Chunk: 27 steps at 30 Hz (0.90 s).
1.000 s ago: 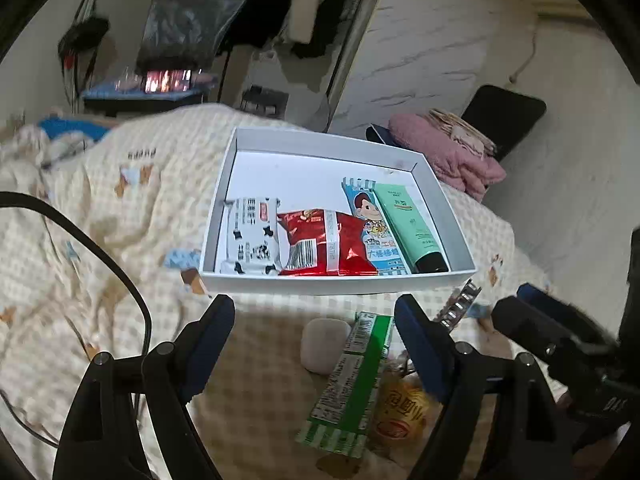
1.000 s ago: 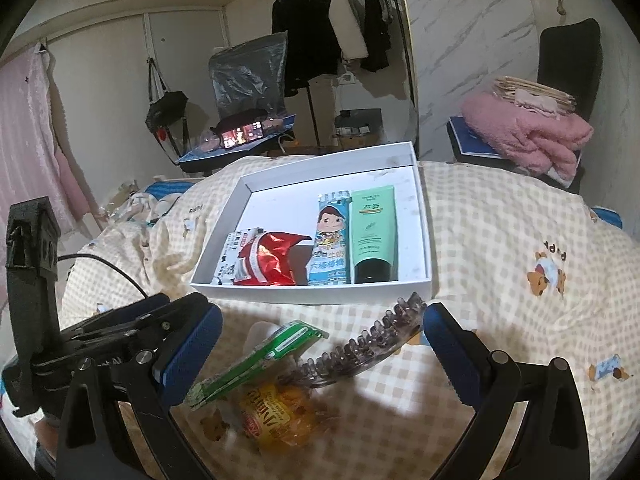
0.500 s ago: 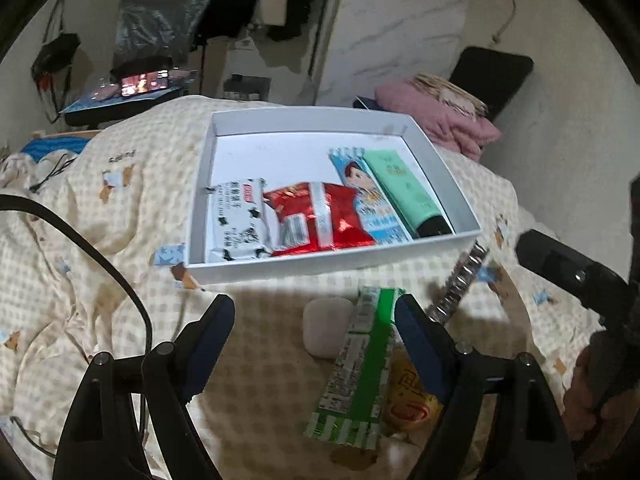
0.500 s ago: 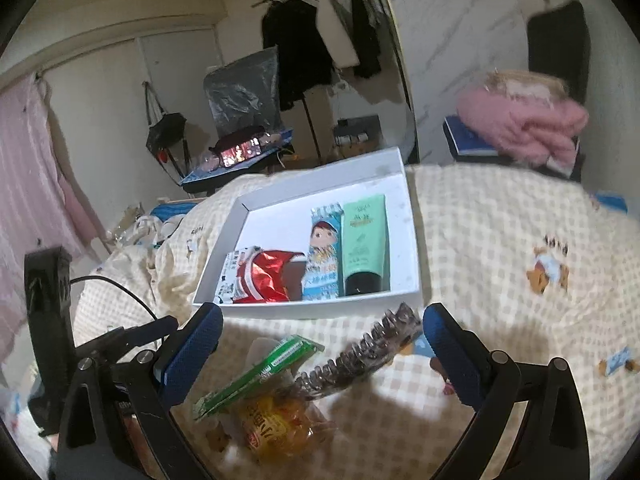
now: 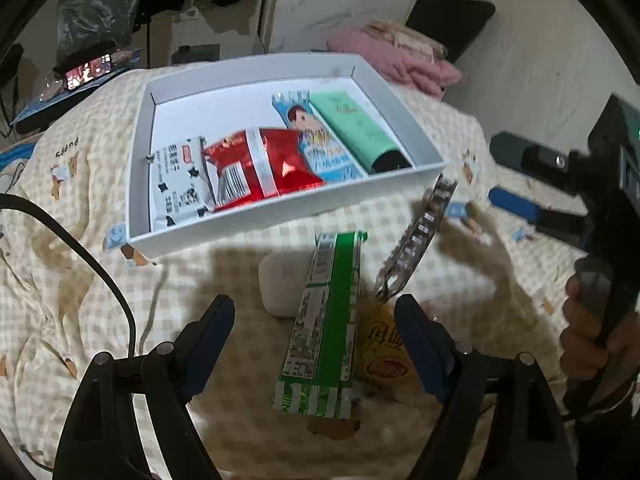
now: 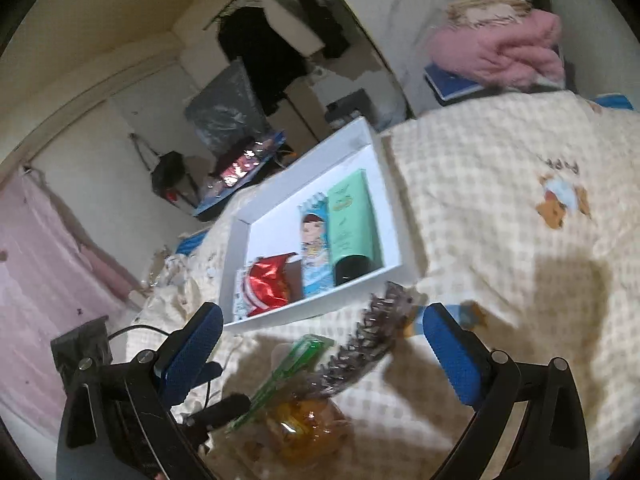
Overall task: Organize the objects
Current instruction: 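Move the left gripper to the green-and-white snack pack and close on it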
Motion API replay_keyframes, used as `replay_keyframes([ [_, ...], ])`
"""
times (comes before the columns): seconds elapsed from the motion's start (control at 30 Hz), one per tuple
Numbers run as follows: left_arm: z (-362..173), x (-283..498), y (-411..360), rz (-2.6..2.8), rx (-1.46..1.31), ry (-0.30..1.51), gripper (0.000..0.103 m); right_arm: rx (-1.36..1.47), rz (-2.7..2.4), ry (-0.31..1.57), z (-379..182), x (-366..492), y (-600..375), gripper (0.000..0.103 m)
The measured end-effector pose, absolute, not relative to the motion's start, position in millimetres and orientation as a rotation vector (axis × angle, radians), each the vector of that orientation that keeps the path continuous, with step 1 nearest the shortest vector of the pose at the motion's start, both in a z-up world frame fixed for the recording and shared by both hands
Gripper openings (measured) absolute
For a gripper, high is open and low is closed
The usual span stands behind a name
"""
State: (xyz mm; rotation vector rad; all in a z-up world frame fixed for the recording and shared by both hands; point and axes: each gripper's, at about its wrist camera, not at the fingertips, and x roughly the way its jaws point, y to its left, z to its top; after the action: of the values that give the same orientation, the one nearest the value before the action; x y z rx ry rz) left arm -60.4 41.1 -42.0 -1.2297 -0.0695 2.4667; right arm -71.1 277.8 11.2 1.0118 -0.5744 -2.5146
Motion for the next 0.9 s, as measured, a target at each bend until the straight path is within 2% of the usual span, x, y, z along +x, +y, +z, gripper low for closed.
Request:
replay_keyframes([
  [0.07,-46,-61,42,2.455,-1.250,-0.068,0.079,1.022,-2.542,-0.545,12,-71,278,0.101],
  [0.23,-54,-70,29,2.416,-1.305,-0.201,0.072,1.026,-2.519,-0.503,14,-70,271,0.101],
  [0.37,-62,-75,21,2.392,-1.315,-0.326,0.073,1.040,-2.492,-0.510,12,-70,267,0.100],
  [0.43,-64,-75,24,2.399,-1.309,-0.313,0.076,1.055,-2.481,-0.535,11,-71,268,0.084],
  [0.57,-63,-72,32,2.424,-1.293,-0.254,0.076,1.075,-2.477,-0.531,8,-74,267,0.076],
  [0.63,-64,-72,31,2.428,-1.285,-0.263,0.076,1.077,-2.465,-0.518,8,-74,265,0.068],
  [0.9,-73,-78,15,2.430,-1.338,-0.368,0.076,1.048,-2.507,-0.420,14,-69,255,0.066],
])
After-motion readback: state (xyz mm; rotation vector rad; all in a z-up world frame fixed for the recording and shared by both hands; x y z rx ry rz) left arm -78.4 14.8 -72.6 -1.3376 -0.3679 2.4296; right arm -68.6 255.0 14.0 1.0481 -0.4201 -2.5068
